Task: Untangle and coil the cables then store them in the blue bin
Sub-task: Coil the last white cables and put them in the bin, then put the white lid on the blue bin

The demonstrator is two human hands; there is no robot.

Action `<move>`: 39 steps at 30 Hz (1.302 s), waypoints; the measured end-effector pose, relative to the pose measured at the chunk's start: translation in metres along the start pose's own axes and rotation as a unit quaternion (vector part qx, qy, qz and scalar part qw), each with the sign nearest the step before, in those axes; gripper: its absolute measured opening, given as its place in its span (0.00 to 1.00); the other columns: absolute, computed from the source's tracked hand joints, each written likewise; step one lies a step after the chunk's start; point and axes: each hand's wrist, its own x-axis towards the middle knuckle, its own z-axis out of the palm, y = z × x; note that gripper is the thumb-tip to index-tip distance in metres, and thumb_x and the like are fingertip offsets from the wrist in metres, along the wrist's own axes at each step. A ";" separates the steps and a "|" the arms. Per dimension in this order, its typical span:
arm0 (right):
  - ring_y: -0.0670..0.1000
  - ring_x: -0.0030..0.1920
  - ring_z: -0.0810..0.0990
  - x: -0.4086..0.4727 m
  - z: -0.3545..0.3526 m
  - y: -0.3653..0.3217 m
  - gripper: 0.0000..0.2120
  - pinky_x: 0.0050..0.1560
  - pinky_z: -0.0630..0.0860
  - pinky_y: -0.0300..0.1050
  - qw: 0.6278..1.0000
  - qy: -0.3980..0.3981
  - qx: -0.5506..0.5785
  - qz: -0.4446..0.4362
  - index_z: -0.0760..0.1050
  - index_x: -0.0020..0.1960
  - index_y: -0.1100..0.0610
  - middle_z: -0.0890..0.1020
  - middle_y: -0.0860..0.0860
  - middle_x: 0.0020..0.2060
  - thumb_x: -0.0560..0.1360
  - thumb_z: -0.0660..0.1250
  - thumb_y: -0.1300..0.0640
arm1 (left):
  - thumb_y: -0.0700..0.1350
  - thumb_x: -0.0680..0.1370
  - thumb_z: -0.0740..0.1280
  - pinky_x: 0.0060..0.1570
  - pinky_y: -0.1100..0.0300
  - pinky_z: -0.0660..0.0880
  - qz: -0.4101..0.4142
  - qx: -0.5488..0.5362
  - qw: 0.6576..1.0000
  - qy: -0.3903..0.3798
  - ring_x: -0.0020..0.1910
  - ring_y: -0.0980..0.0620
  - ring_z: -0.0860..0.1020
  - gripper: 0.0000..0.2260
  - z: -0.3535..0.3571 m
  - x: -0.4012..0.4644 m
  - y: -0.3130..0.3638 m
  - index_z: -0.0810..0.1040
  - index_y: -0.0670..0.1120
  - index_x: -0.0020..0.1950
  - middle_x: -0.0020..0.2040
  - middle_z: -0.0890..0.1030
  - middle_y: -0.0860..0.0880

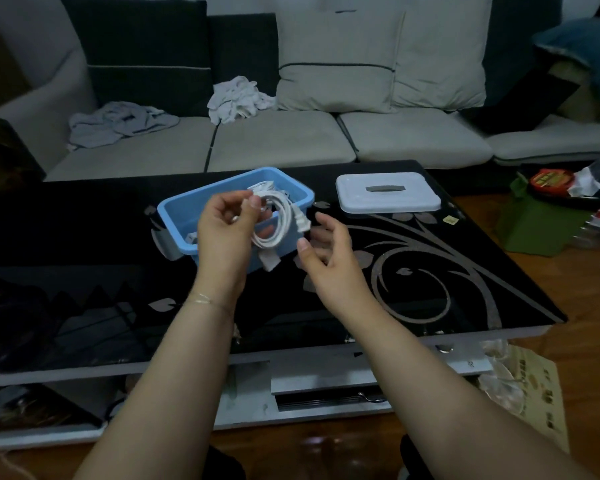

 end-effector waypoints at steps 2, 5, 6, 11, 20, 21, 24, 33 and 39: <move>0.46 0.51 0.79 0.006 -0.001 0.002 0.20 0.56 0.78 0.48 0.999 0.011 -0.014 0.027 0.62 0.67 0.49 0.75 0.47 0.56 0.79 0.64 0.53 | 0.38 0.81 0.63 0.35 0.59 0.80 0.011 0.013 1.000 0.020 0.40 0.52 0.83 0.03 -0.005 0.027 0.010 0.73 0.44 0.48 0.46 0.81 0.43; 0.50 0.48 0.81 0.013 -0.001 0.008 0.14 0.55 0.78 0.58 0.998 0.024 -0.036 0.055 0.63 0.61 0.47 0.77 0.45 0.49 0.78 0.64 0.52 | 0.38 0.82 0.60 0.33 0.61 0.80 0.007 0.039 0.997 0.067 0.35 0.57 0.83 0.04 -0.011 0.071 0.026 0.71 0.43 0.48 0.47 0.81 0.43; 0.50 0.48 0.81 0.014 -0.001 0.011 0.14 0.54 0.78 0.59 0.997 0.023 -0.053 0.058 0.63 0.60 0.46 0.77 0.45 0.47 0.78 0.64 0.51 | 0.39 0.82 0.59 0.31 0.62 0.79 0.004 0.071 0.994 0.078 0.33 0.59 0.82 0.04 -0.014 0.085 0.028 0.71 0.43 0.48 0.46 0.80 0.44; 0.49 0.49 0.80 0.018 -0.005 0.022 0.15 0.55 0.77 0.56 0.985 -0.012 -0.161 0.056 0.63 0.61 0.44 0.76 0.43 0.48 0.77 0.64 0.48 | 0.42 0.79 0.62 0.31 0.56 0.80 -0.101 0.332 0.938 0.016 0.38 0.45 0.81 0.06 -0.046 0.127 0.006 0.73 0.42 0.44 0.50 0.80 0.38; 0.49 0.49 0.79 0.022 -0.009 0.032 0.20 0.56 0.77 0.53 0.967 -0.069 -0.237 0.065 0.65 0.67 0.49 0.73 0.44 0.55 0.77 0.64 0.47 | 0.49 0.81 0.61 0.60 0.53 0.69 0.066 0.600 0.791 -0.102 0.63 0.42 0.75 0.15 -0.054 0.093 0.004 0.77 0.49 0.66 0.64 0.78 0.44; 0.49 0.50 0.79 0.023 -0.009 0.033 0.19 0.57 0.76 0.53 0.965 -0.070 -0.244 0.067 0.65 0.66 0.50 0.72 0.44 0.56 0.77 0.63 0.48 | 0.52 0.82 0.58 0.63 0.53 0.68 0.031 0.611 0.777 -0.152 0.65 0.42 0.73 0.16 -0.050 0.088 0.002 0.75 0.50 0.68 0.66 0.77 0.44; 0.47 0.56 0.75 0.027 -0.011 0.037 0.18 0.60 0.73 0.49 0.954 -0.072 -0.280 0.080 0.67 0.66 0.51 0.72 0.48 0.61 0.78 0.63 0.49 | 0.57 0.83 0.48 0.64 0.48 0.67 -0.028 0.673 0.710 -0.205 0.66 0.39 0.71 0.22 -0.046 0.082 -0.005 0.71 0.51 0.69 0.67 0.75 0.42; 0.53 0.56 0.78 0.100 -0.057 0.058 0.14 0.53 0.73 0.44 0.938 0.052 -0.313 0.139 0.75 0.60 0.56 0.79 0.53 0.57 0.76 0.66 0.52 | 0.55 0.78 0.55 0.62 0.38 0.67 0.166 0.705 0.688 0.053 0.48 0.38 0.79 0.21 -0.041 0.048 -0.035 0.82 0.42 0.45 0.43 0.83 0.41; 0.58 0.61 0.75 0.156 -0.072 0.070 0.16 0.60 0.73 0.49 0.902 0.043 -0.420 0.094 0.75 0.63 0.57 0.77 0.56 0.62 0.77 0.65 0.54 | 0.48 0.77 0.61 0.35 0.52 0.73 0.195 0.667 0.711 0.109 0.33 0.38 0.79 0.14 -0.039 0.051 -0.039 0.80 0.42 0.40 0.34 0.81 0.41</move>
